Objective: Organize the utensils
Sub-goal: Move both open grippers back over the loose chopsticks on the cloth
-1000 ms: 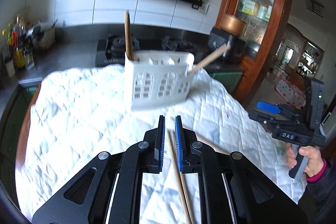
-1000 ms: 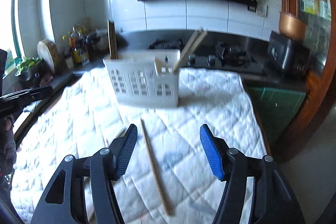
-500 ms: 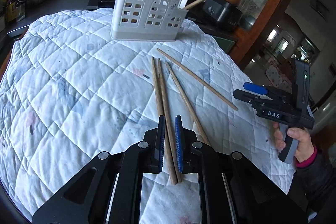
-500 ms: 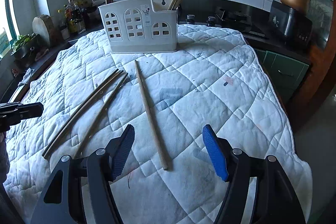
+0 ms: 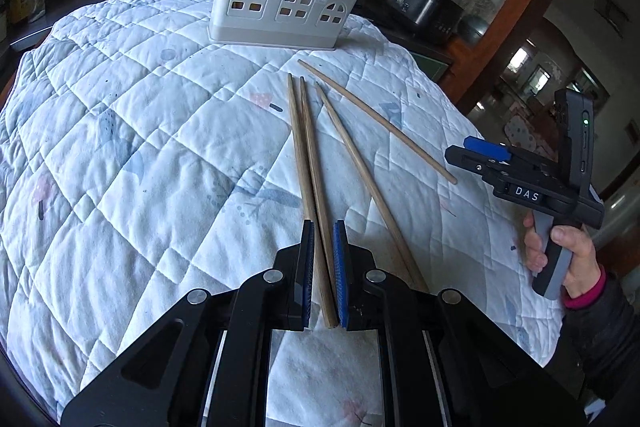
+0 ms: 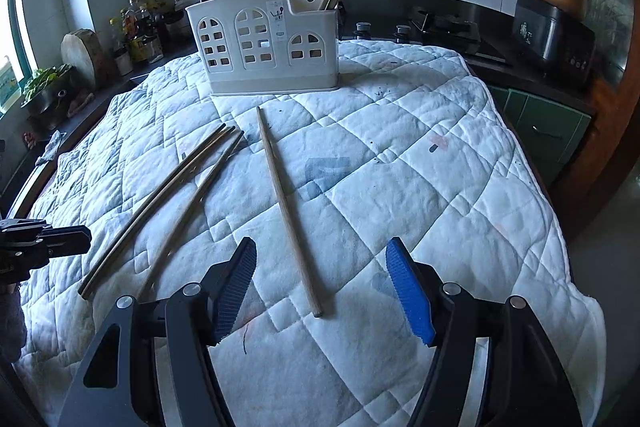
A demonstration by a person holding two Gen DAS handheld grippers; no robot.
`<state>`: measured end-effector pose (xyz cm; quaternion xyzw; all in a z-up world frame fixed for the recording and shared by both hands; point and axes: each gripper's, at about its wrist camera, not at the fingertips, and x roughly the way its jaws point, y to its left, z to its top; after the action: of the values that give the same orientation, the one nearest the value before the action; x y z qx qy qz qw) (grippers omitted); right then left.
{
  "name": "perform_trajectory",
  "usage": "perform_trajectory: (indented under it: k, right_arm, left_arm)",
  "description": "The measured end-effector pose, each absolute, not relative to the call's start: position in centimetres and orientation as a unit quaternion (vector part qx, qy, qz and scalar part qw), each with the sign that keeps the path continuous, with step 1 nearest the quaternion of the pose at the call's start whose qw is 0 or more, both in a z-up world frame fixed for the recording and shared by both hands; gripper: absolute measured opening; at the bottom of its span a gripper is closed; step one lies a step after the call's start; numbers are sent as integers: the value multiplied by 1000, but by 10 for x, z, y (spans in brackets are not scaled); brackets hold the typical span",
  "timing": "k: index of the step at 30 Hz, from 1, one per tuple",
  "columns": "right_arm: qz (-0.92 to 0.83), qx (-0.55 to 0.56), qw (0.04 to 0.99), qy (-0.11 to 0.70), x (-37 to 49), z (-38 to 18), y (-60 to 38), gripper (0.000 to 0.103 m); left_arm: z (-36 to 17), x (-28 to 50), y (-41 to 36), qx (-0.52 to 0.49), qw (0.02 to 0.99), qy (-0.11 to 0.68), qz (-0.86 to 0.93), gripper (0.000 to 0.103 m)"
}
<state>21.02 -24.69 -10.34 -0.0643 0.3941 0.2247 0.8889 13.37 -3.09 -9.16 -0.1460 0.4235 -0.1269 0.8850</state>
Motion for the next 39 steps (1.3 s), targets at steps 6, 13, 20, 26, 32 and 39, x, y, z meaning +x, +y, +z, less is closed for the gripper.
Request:
perform_trajectory:
  k: [6, 13, 20, 26, 32, 39]
  right_arm:
    - [225, -63, 889, 394, 210, -103, -247, 65]
    - [225, -61, 890, 393, 210, -103, -247, 66]
    - [224, -59, 892, 387, 209, -102, -249, 71]
    - [223, -59, 893, 385, 209, -101, -250, 72]
    - [221, -56, 897, 379, 207, -97, -252, 80]
    - [223, -56, 899, 372, 205, -94, -252, 83]
  left_arm:
    - [-91, 136, -29, -147, 889, 420, -112, 11]
    - [-90, 132, -28, -153, 888, 416, -119, 11]
    - [-77, 120, -35, -106, 908, 388, -116, 11]
    - [-67, 109, -46, -71, 922, 360, -124, 11]
    - [-50, 87, -54, -25, 945, 300, -127, 11]
    - [-52, 68, -61, 10, 967, 213, -141, 11]
